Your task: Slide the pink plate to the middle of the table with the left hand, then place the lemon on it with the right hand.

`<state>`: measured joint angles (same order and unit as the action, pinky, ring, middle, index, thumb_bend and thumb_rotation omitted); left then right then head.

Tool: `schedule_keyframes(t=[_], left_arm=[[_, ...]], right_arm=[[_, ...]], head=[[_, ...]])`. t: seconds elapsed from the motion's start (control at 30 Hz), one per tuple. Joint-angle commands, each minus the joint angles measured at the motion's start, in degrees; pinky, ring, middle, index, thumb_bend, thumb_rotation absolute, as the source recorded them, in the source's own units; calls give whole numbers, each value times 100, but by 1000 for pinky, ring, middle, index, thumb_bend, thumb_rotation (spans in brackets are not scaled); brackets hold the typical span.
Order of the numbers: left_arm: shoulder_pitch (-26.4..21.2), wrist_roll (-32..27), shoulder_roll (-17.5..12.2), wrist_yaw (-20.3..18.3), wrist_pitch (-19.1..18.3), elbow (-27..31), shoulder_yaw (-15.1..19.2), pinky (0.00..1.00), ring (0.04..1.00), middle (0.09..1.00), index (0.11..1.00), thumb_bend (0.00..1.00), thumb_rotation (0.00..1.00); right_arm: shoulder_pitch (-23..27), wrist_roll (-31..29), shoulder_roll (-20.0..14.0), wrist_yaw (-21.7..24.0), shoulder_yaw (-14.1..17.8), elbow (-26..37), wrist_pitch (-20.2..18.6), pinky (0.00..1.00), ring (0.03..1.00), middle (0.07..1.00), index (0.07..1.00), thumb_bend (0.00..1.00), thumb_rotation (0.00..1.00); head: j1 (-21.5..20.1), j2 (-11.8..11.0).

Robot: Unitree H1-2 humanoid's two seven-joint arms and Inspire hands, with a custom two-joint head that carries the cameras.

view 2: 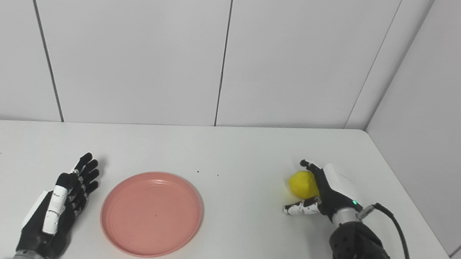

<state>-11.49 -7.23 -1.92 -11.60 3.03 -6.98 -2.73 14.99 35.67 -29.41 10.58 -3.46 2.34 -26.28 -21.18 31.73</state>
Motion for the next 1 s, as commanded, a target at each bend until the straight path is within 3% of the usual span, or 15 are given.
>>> schedule_keyframes(t=[0.0,0.13,0.27,0.33,0.4,0.53,0.7,0.87,0.97], left_arm=[[192,-25,-48,-25,64,-92,15,1000,1000,1000,1000,761,1000],[196,-36,-28,-16,72,-74,28,1000,1000,1000,1000,750,1000],[189,-40,-18,-21,100,-82,38,1000,1000,1000,1000,751,1000],[186,-47,-19,-34,107,-85,37,1000,1000,1000,1000,748,1000],[191,-46,-14,-31,83,-60,35,1000,1000,1000,1000,746,1000],[197,-27,14,6,54,-22,35,1000,1000,1000,1000,743,1000],[193,-29,24,14,26,-7,46,1000,1000,1000,1000,742,1000],[185,-30,-9,-23,24,-7,41,1000,1000,1000,1000,742,1000],[193,-16,-44,-29,-44,24,36,1000,1000,1000,1000,752,1000]], right_arm=[[262,-11,-61,-35,-29,4,127,638,743,787,798,848,115],[300,0,33,-143,-114,-110,152,581,669,717,735,822,52],[277,-87,172,-559,-96,-315,559,502,577,632,655,811,4],[275,-100,241,-699,-83,-372,617,465,529,582,622,768,0],[264,-121,318,-860,-57,-387,676,442,501,481,541,566,0],[243,-111,467,-1271,-10,-397,794,341,406,422,521,526,0],[211,-129,546,-1553,40,-403,1039,386,413,438,529,518,0],[154,-254,693,-1707,125,-101,1245,303,384,441,538,513,0],[142,-362,816,-1685,124,192,1316,215,405,492,490,519,0]], head=[[1,4],[-4,16],[6,20],[15,21],[15,21],[67,31],[90,28],[131,35],[151,27]])
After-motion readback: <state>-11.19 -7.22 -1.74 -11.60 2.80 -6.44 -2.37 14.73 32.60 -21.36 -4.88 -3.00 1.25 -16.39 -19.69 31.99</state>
